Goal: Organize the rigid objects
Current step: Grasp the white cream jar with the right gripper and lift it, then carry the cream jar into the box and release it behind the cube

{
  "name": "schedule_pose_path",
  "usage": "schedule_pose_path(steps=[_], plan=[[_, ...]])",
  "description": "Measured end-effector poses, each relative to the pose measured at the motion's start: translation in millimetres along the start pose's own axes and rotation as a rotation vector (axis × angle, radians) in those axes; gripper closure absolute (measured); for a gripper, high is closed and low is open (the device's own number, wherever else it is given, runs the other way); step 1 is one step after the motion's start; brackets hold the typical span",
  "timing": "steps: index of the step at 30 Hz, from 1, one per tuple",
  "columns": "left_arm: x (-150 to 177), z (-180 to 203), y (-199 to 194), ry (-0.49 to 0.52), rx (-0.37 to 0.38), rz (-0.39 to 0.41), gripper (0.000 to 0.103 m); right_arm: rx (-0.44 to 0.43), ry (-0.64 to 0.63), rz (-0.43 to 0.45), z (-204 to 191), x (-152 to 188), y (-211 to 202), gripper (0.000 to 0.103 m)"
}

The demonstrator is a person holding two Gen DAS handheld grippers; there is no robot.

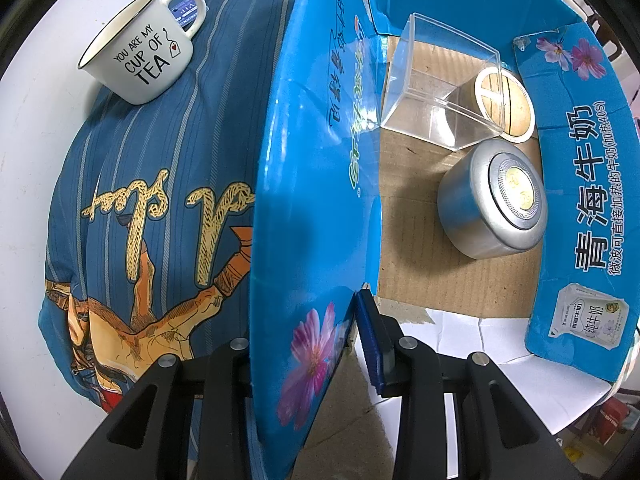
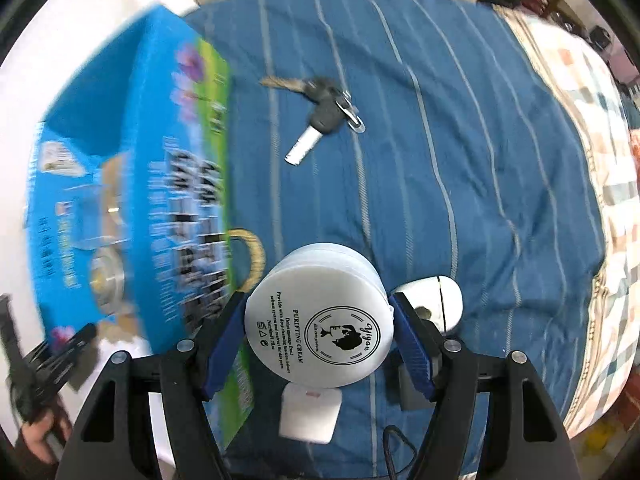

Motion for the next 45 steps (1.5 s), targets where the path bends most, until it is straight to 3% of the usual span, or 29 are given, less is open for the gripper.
schedule_pose_path(steps=[9, 16, 23, 28, 34, 45], plan=[[0.5, 0.9, -0.1, -0.001, 0.000, -0.001, 0.072, -0.100, -0.073, 0.084, -39.1, 7.4, -64.0, 0.030], [0.3, 0.3, -0.3, -0.003, 0.001, -0.002, 0.072, -0.153, -0.115, 0.097, -59.2, 2.3, -75.0, 0.030], [0.5, -0.3, -0.3, -0.001, 0.000, 0.001, 0.072, -0.242, -0.124, 0.121, -86.9, -36.7, -74.8, 0.030], [0.5, -0.3, -0.3, -0.003, 0.000, 0.000, 0.072, -0.279, -0.127, 0.128, -110.9, -80.4, -59.2, 0.030], [1.8, -1.1, -0.9, -0.010, 0.003, -0.003, 0.072, -0.248, -0.147, 0.101, -143.7, -131.8, -17.7, 0.030], [-1.0, -2.2, 3.0, -0.011, 0.006, -0.014, 0.072, -0.214, -0.201, 0.032, -195.1, -175.7, 54.1, 0.030]])
Point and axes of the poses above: each gripper's, at about its wrist camera, not at the fingertips, and y roughly the way its jaws point, z to its right, x to its underside, the point moved 4 cm from there along y, roughly the way its jaws point, and after that the axes turned 8 degrees about -y, right-handed, at the moved point
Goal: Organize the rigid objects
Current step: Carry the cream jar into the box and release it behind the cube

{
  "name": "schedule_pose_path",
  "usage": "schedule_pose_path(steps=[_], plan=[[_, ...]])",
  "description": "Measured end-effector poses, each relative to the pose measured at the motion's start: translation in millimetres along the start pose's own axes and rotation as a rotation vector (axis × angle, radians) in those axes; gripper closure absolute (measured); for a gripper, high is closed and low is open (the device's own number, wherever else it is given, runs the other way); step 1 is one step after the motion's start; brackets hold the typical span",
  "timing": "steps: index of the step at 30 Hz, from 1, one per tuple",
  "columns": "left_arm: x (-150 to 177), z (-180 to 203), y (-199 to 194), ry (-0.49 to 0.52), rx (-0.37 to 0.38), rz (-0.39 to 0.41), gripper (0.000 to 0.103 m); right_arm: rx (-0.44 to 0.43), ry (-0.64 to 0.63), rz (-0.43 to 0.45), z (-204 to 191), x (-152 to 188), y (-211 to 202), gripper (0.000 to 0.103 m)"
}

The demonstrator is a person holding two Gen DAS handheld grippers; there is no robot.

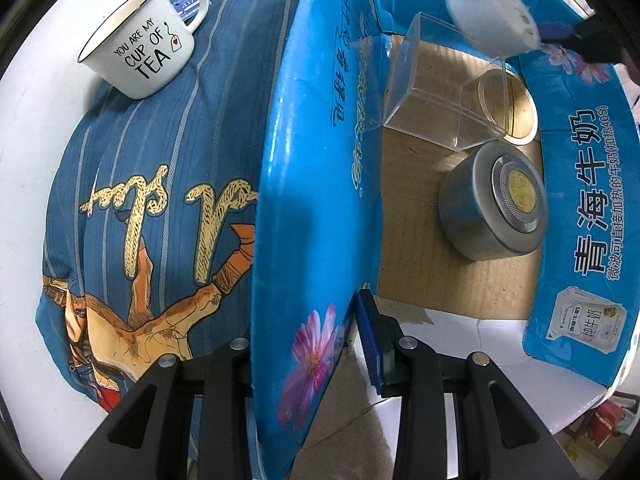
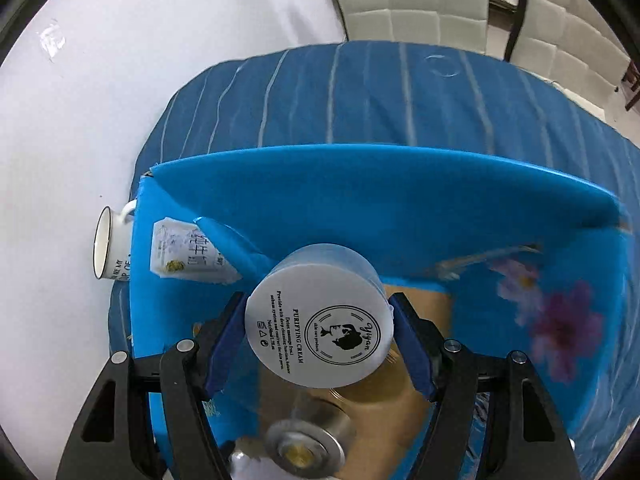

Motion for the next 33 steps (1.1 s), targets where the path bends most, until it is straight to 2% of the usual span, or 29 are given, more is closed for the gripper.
schedule_pose_path(steps=[9, 16, 19, 21, 23, 26, 33], plan=[[-2.9, -0.3, 3.4, 0.002, 0.002, -0.004, 0.072, -0.026, 0.015, -0.026, -12.5, -4.2, 20.4, 0.030], [-3.1, -0.6, 3.2, 0.001, 0.002, -0.004, 0.072, -0.065, 0.070, -0.057, 0.8, -0.4, 20.2, 0.029], [-3.2, -0.3, 3.4, 0.002, 0.001, -0.002, 0.072, -0.117, 0.113, -0.055, 11.2, 2.1, 16.7, 0.029], [-3.3, -0.6, 3.4, 0.000, 0.002, -0.001, 0.072, -0.173, 0.126, -0.043, 12.9, 2.5, 14.0, 0.009], [-3.5, -0.7, 3.6, 0.000, 0.000, -0.001, 0.072, -0.199, 0.120, -0.033, 12.4, 1.6, 9.9, 0.006], [-3.4, -1.1, 3.6, -0.004, 0.002, 0.000, 0.072, -0.195, 0.105, -0.020, 13.1, 6.2, 0.1, 0.006], [-1.5, -1.8, 2.9, -0.007, 0.002, 0.007, 0.072, -0.048, 0.028, 0.053, 29.3, 44.1, -55.6, 0.006]])
Point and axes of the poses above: each gripper's, at about its wrist camera, not at the fingertips, and y roughly the way its jaws point, z to its right, x to its underside, the point moved 4 cm from there along y, roughly the way its jaws point, and after that the axes turned 8 degrees about -y, right-handed, at the moved point
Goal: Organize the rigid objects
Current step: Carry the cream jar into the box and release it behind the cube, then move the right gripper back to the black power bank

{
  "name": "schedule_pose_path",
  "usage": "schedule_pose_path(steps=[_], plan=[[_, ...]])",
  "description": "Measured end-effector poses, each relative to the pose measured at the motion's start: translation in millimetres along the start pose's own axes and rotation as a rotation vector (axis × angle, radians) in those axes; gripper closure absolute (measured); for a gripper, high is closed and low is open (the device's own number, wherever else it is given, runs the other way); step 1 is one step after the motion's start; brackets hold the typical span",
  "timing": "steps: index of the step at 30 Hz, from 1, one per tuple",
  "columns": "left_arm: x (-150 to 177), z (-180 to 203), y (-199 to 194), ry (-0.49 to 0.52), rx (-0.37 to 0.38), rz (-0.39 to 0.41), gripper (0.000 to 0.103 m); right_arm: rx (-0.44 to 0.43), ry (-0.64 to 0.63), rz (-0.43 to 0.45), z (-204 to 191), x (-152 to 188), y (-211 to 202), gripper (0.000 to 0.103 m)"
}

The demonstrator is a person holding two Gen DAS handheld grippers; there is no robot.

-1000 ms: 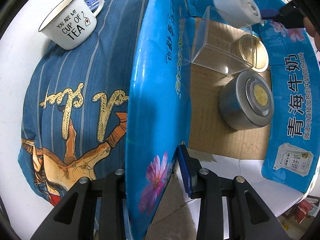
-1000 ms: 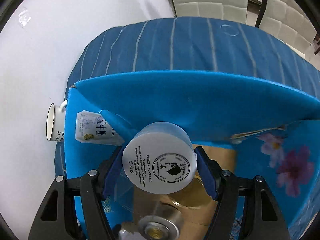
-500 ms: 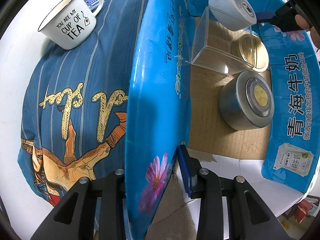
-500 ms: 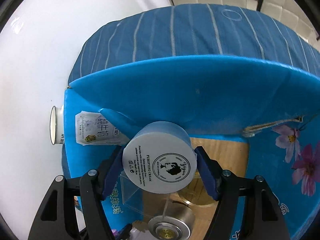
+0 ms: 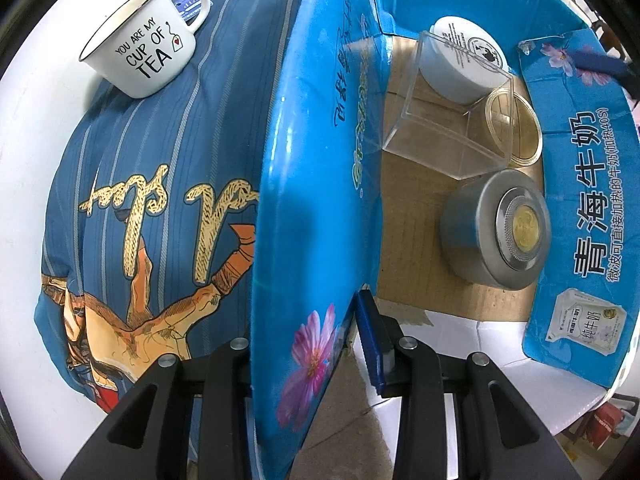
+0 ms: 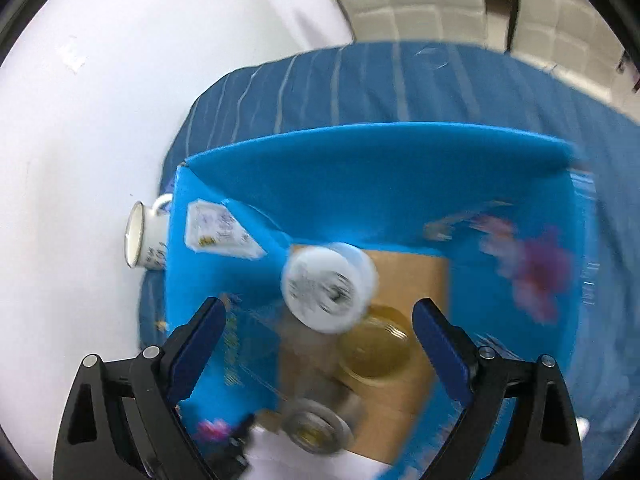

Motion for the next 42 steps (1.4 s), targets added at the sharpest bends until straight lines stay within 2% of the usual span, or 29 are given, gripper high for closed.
schedule_pose_path(steps=[10, 18, 23, 30, 37, 39, 42], plan=[[2.7, 1.2, -1.5, 0.012, -0.003, 0.004, 0.072, 0.078, 0.126, 0.138, 65.3, 80.0, -100.3, 0.006], [4.2, 6.8, -0.9, 0.045, -0.003, 0.002, 0.072, 0.160, 0.298, 0.177, 137.2, 155.3, -146.4, 0.006], [3.4, 8.9, 0.3, 0.048, -0.005, 0.001, 0.072, 0.183, 0.362, 0.143, 171.8, 189.5, -142.9, 0.006], [1.9, 5.4, -0.7, 0.024, -0.002, -0.004, 0.071, 0.233, 0.374, 0.040, 212.6, 223.4, -107.6, 0.006], [1.8, 5.4, -0.2, 0.011, -0.027, 0.000, 0.070, 0.204, 0.382, -0.065, 225.4, 267.5, -60.1, 0.006], [3.7, 6.9, 0.5, 0.006, -0.026, -0.003, 0.070, 0.187, 0.380, -0.082, 225.1, 273.5, -50.4, 0.006], [4.2, 8.6, -0.1, 0.001, -0.027, -0.008, 0.070, 0.212, 0.354, -0.101, 222.9, 277.9, -36.3, 0.007]])
Point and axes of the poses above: each gripper's, at about its wrist camera, not at the fingertips, and y roughly the way its jaws point, z to its right, x to its underside, the point moved 4 cm from there along y, roughly the way its jaws point, and after that the axes turned 8 degrees about -y, right-handed, at the moved point
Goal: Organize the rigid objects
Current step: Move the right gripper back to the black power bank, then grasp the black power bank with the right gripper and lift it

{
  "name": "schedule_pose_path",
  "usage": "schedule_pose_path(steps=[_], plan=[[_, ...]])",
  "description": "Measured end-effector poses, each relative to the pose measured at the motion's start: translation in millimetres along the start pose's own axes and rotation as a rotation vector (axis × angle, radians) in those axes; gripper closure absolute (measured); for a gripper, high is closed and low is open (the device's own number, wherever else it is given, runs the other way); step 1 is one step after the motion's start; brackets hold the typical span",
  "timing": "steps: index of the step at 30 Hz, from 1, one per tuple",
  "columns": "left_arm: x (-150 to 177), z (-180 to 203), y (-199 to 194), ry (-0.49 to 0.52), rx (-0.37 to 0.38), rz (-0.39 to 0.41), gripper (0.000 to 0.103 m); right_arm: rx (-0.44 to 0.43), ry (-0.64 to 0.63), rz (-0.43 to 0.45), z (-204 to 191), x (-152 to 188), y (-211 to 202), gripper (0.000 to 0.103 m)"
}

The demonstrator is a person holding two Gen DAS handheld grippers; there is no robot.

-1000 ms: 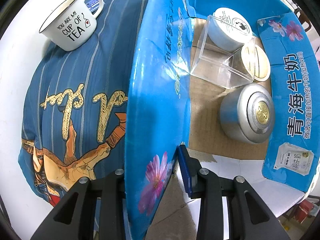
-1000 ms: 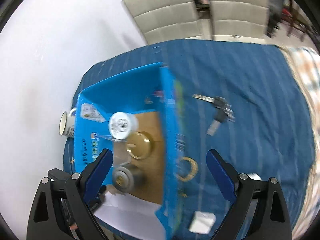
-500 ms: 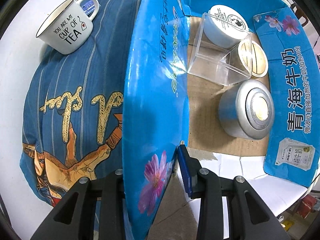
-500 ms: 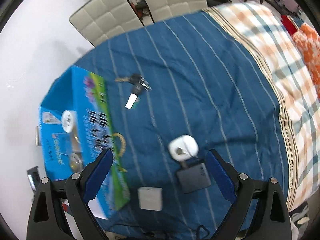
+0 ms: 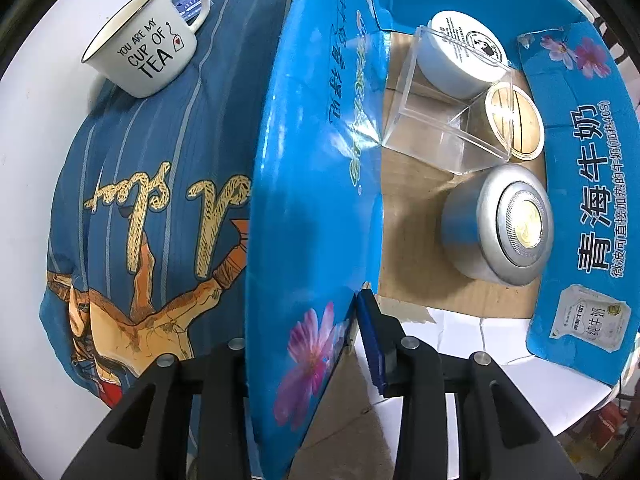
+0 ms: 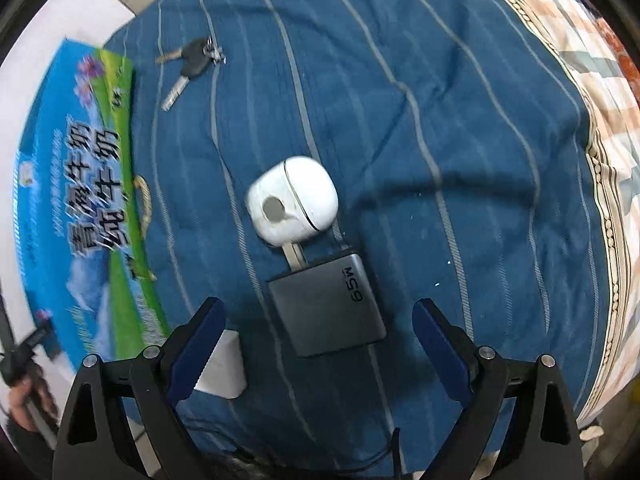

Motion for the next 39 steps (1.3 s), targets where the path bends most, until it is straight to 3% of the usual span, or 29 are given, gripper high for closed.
schedule_pose_path(steps=[4, 6, 14, 24, 39], plan=[[1.6, 1.9, -0.9, 0.019, 0.000, 0.000, 0.070, 0.049, -0.005, -0.029, -3.9, 6.6, 23.0, 0.010], [3.4, 3.4, -1.1, 0.029, -0.001, -0.003, 0.070, 0.099, 0.011, -0.043, 0.4, 11.4, 31.7, 0.032], [9.4, 11.3, 0.1, 0.055, 0.002, 0.015, 0.070, 0.159, 0.005, -0.029, -9.1, 14.4, 40.1, 0.034], [12.8, 12.2, -2.0, 0.076, 0.007, 0.016, 0.071, 0.046, 0.079, 0.032, -36.7, 27.9, 1.0, 0.040], [10.5, 15.0, 0.4, 0.096, 0.008, 0.012, 0.071, -0.027, 0.003, 0.156, -94.7, 22.4, -61.5, 0.041]])
Point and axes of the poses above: each gripper's, at about its wrist camera, not at the fingertips, and y roughly the way its jaws point, z to its right, x to its underside, the point moved 4 cm from there along y, roughly the way its jaws point, and after that the axes turned 8 degrees about -y, right-handed, at the moved point
